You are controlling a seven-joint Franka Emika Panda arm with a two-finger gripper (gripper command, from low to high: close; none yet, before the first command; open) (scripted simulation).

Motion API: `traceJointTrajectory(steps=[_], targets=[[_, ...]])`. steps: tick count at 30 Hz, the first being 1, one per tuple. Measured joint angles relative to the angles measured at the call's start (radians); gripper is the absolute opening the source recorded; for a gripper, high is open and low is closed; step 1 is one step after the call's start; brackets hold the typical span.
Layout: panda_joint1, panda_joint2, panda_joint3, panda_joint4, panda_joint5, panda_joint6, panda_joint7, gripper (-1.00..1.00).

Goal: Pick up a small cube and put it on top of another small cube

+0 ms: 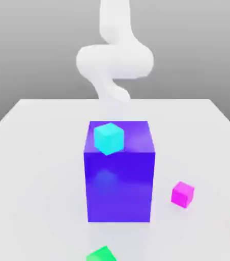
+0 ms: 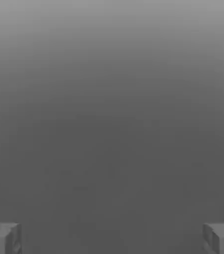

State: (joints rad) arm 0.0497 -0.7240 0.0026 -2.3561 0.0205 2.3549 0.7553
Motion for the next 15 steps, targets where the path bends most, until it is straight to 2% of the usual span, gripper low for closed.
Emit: traceJointTrajectory(steps=[9,15], targets=[[0.196,0.327,0.048,-0.227,0.073,0.229,-0.180,0.00],[0.304,0.561,0.121,-0.384,0.077,0.393,-0.272,0.00]])
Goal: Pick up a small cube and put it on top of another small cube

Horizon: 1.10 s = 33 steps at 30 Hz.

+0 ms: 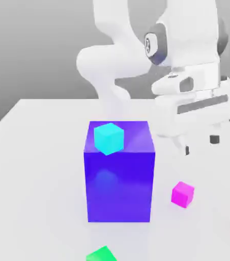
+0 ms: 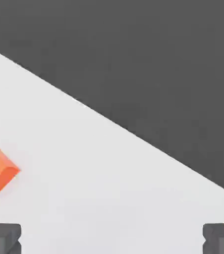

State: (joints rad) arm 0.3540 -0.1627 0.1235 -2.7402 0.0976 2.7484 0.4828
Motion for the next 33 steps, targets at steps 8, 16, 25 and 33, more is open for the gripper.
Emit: traceJointTrajectory(steps=[8,16,25,33], targets=[[0.091,0.295,-0.009,-0.096,-0.194,0.221,0.070,0.00],[0.163,0.433,-0.090,-0.071,-0.242,0.333,0.108,-1.00],[0.119,0.246,-0.023,-0.108,-0.147,0.182,0.036,-1.00],[0.030,0.251,-0.042,0.021,-0.110,0.047,-0.204,-1.00]])
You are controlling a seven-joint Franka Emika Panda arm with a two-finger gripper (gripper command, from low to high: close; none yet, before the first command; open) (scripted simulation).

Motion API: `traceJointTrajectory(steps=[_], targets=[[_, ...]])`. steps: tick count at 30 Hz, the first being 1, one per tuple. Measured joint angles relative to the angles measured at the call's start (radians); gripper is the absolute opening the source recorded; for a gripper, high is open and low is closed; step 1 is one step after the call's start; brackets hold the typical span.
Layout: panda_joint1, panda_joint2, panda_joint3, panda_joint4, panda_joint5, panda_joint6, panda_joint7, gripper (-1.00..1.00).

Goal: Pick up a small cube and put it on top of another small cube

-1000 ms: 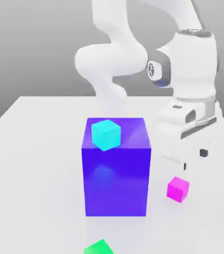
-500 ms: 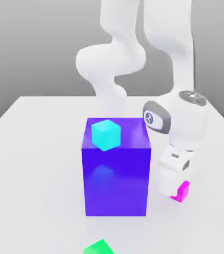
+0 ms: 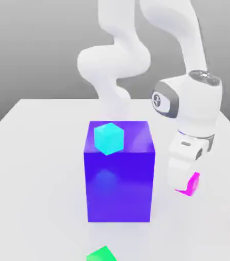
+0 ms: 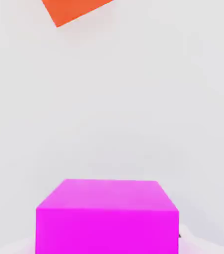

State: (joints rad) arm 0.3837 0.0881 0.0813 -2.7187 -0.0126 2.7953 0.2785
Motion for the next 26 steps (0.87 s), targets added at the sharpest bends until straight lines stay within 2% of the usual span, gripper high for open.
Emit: traceJointTrajectory(steps=[17,19,22,23,26], targets=[[-0.315,0.153,-0.141,0.399,0.038,-0.243,-0.586,-1.00],[-0.339,0.163,-0.159,0.407,0.049,-0.235,-0.592,-1.00],[-0.352,0.253,-0.156,0.414,0.065,-0.152,-0.604,-1.00],[-0.355,0.281,-0.154,0.415,0.071,-0.126,-0.608,1.00],[-0.355,0.281,-0.154,0.415,0.071,-0.126,-0.608,1.00]])
